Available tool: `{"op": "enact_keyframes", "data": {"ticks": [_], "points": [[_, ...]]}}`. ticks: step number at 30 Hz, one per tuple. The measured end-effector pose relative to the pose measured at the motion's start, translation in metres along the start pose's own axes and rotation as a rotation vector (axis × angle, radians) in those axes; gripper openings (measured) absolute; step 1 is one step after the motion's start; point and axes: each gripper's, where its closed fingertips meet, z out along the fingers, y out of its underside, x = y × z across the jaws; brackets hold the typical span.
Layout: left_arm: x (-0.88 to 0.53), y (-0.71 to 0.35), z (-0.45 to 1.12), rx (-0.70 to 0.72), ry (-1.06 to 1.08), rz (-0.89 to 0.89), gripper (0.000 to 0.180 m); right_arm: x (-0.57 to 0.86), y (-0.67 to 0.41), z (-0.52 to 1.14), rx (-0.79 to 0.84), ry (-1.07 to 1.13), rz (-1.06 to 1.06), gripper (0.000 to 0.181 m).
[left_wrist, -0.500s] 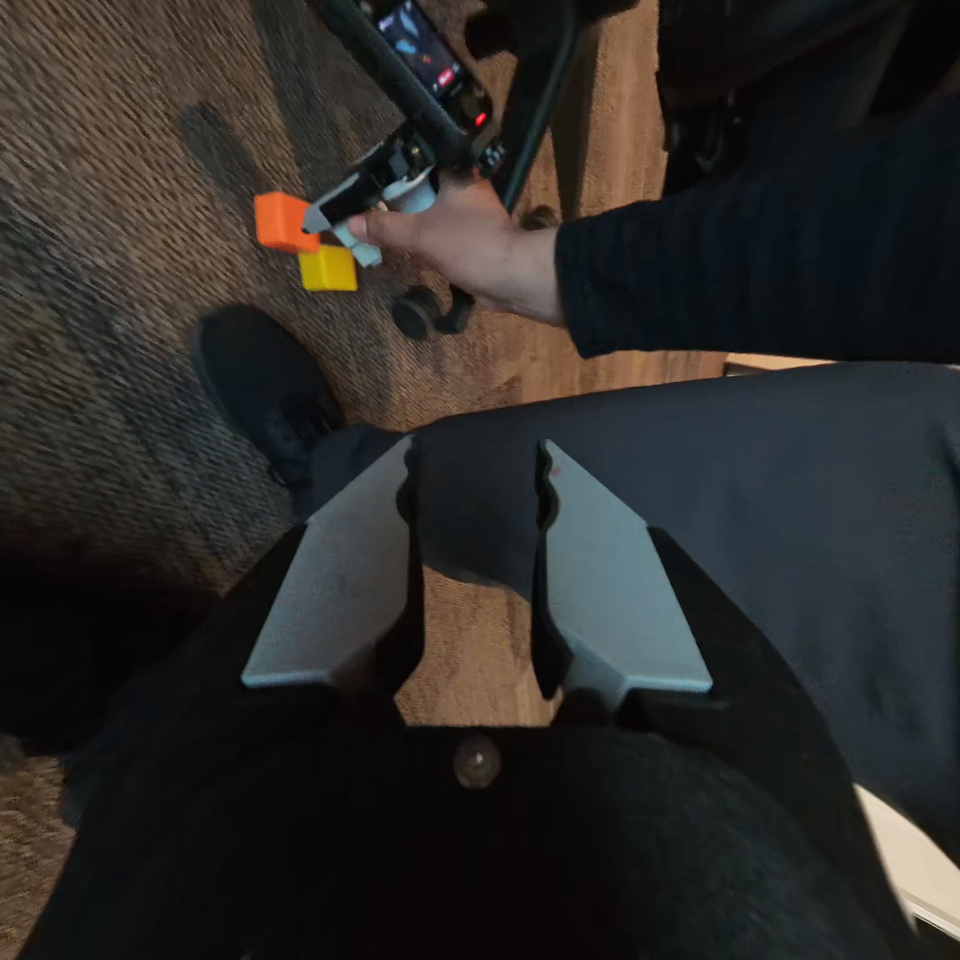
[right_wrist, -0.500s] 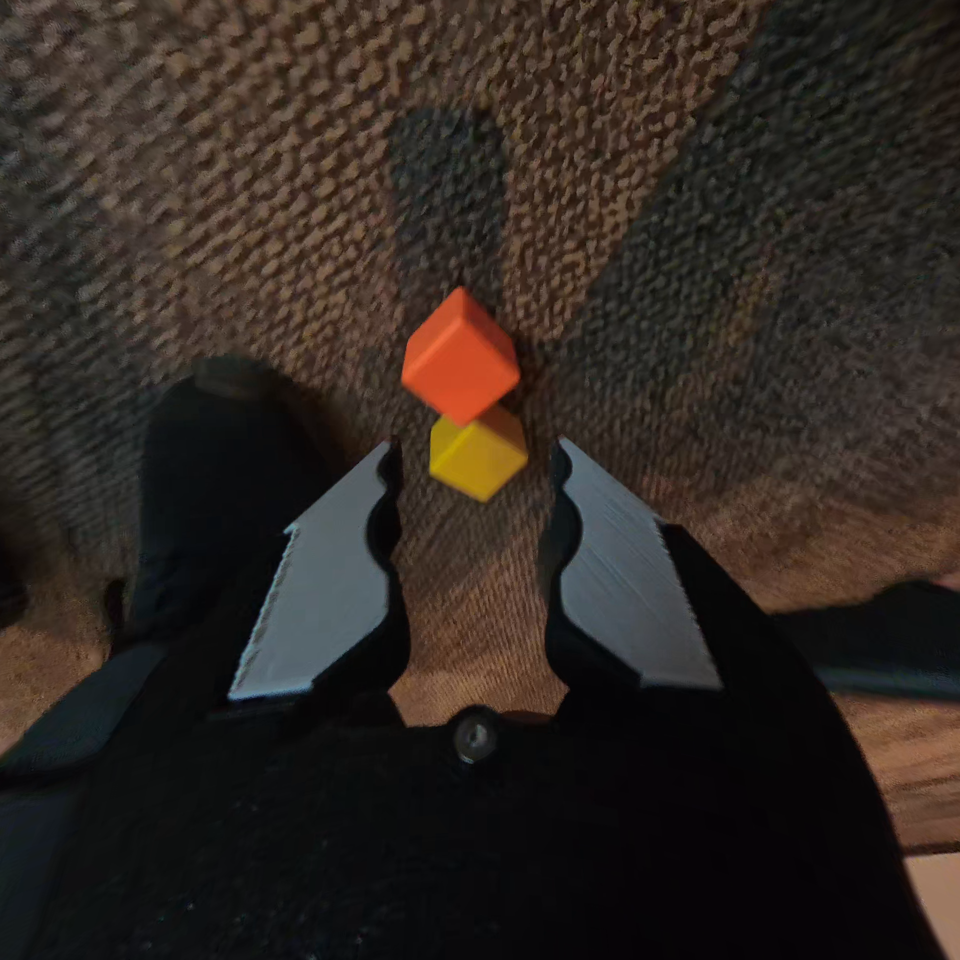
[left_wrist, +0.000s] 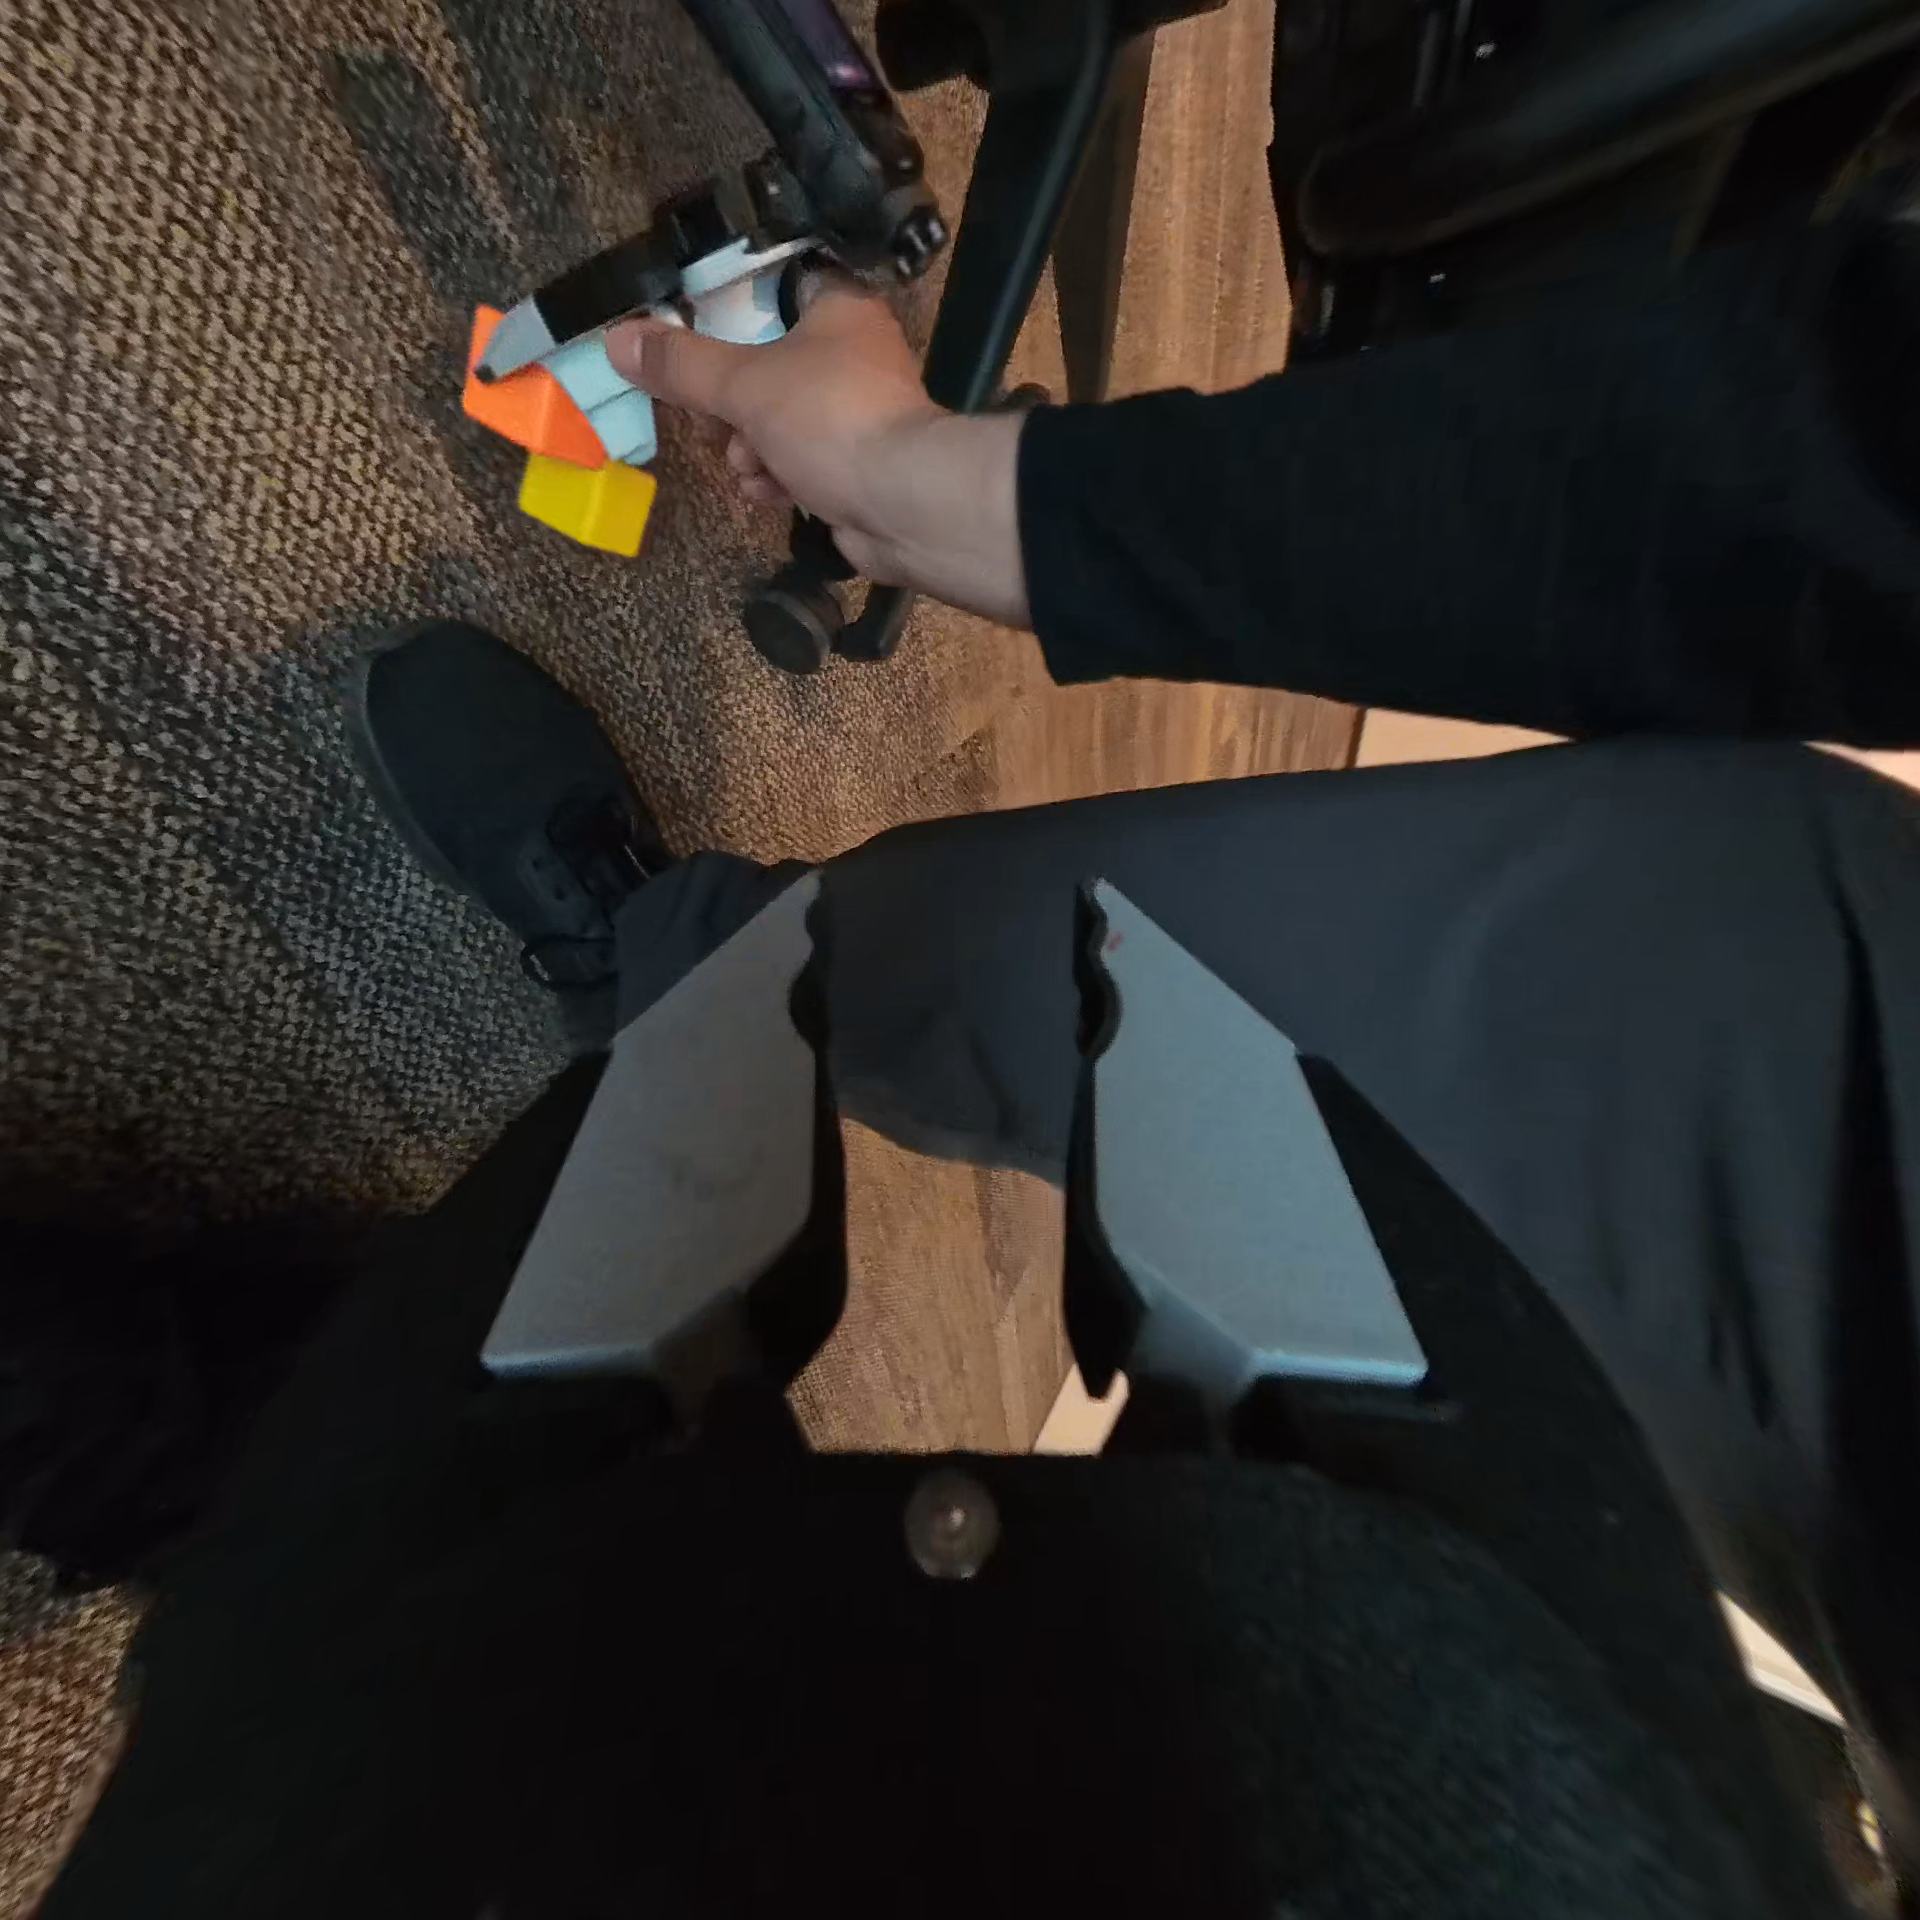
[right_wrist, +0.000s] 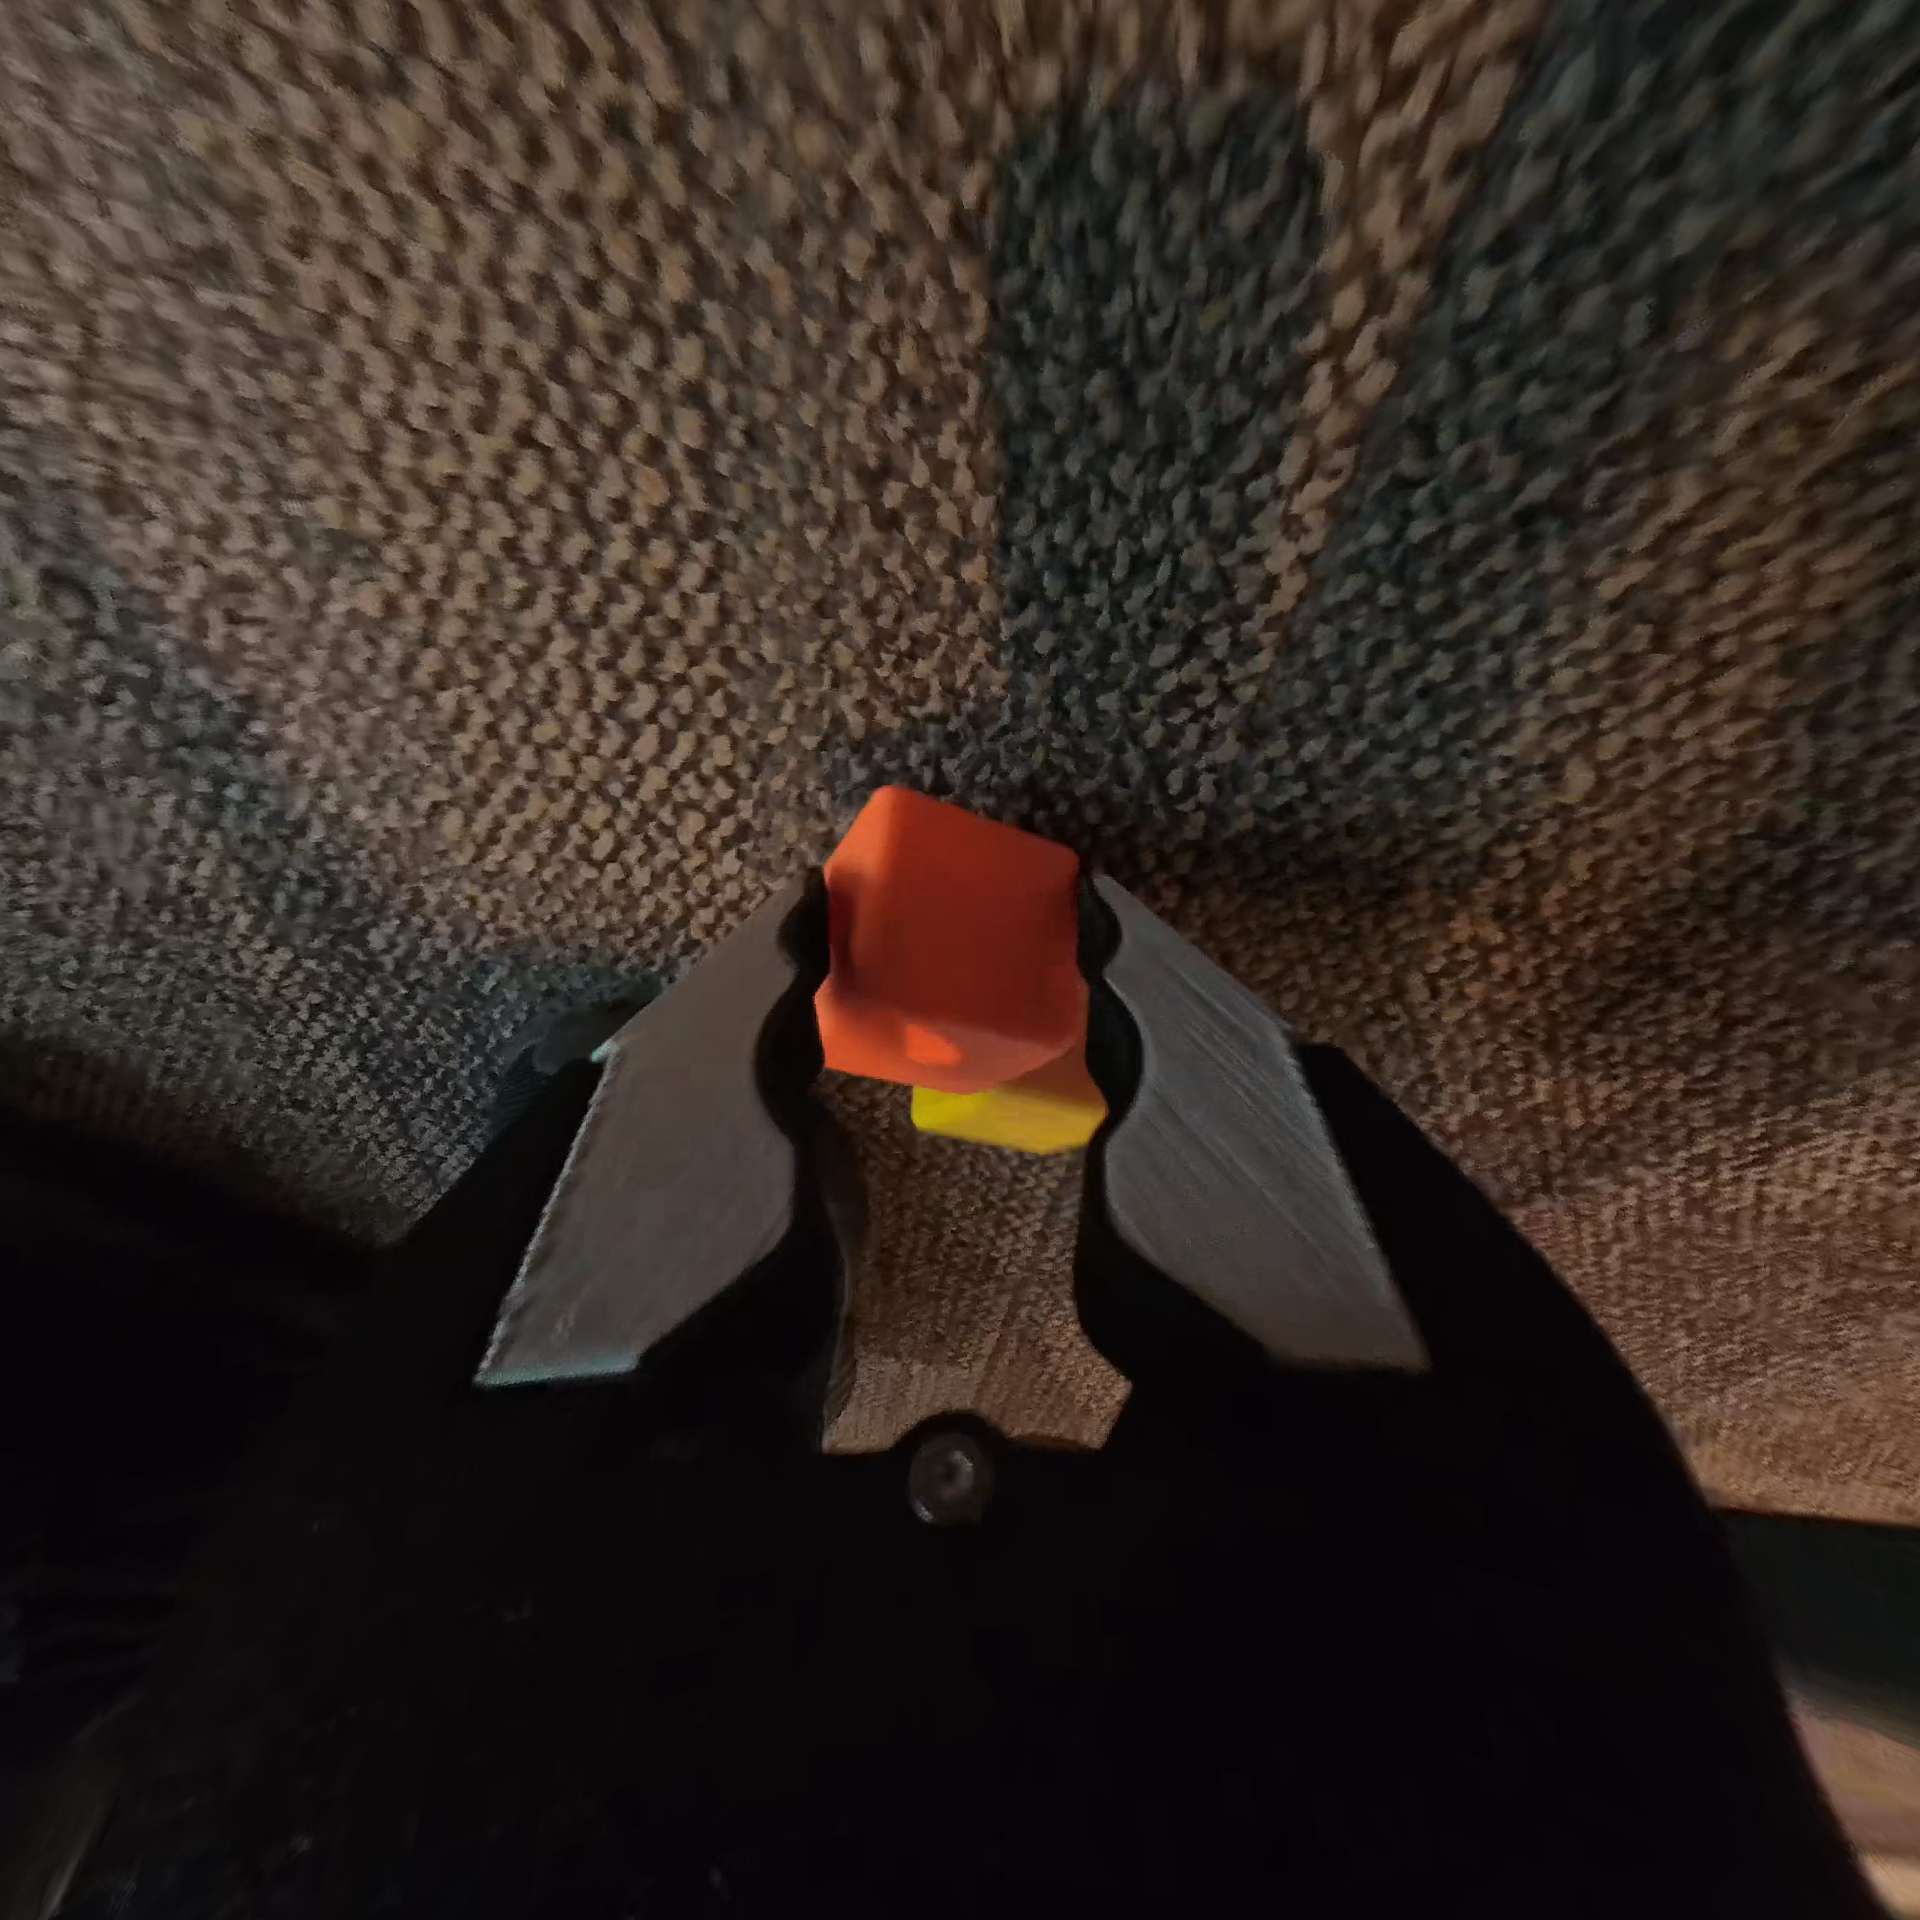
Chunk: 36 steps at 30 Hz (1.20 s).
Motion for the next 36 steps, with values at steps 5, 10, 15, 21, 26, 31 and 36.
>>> {"op": "enact_keyframes", "data": {"ticks": [5, 10, 15, 21, 26, 31, 36], "points": [[0.006, 0.006, 0.009, -0.028, 0.032, 0.002, 0.043, -0.015, -0.001, -0.053, 0.176, -0.108, -0.004, 0.043], [0.008, 0.0, 0.005, 0.004, 0.063, -0.016, 0.041, -0.017, 0.022, -0.071, 0.175, -0.148, -0.034, 0.0], [0.001, 0.009, 0.005, -0.017, 0.067, -0.035, 0.041, -0.006, 0.023, -0.055, 0.121, -0.078, -0.102, 0.012], [-0.012, 0.005, -0.011, 0.013, 0.042, -0.037, 0.04, -0.029, -0.042, -0.032, 0.157, 0.0, -0.394, 0.055], [-0.025, 0.007, -0.018, 0.012, 0.007, -0.034, 0.04, -0.038, -0.059, 0.016, 0.004, 0.162, -0.855, 0.078], [-0.03, 0.004, -0.022, 0.022, -0.003, -0.042, 0.039, -0.042, -0.061, 0.033, -0.018, 0.21, -0.883, 0.049], [-0.019, 0.008, -0.005, 0.01, -0.012, -0.033, 0.036, -0.065, -0.042, -0.021, 0.068, 0.157, -0.8, 0.049]]}}
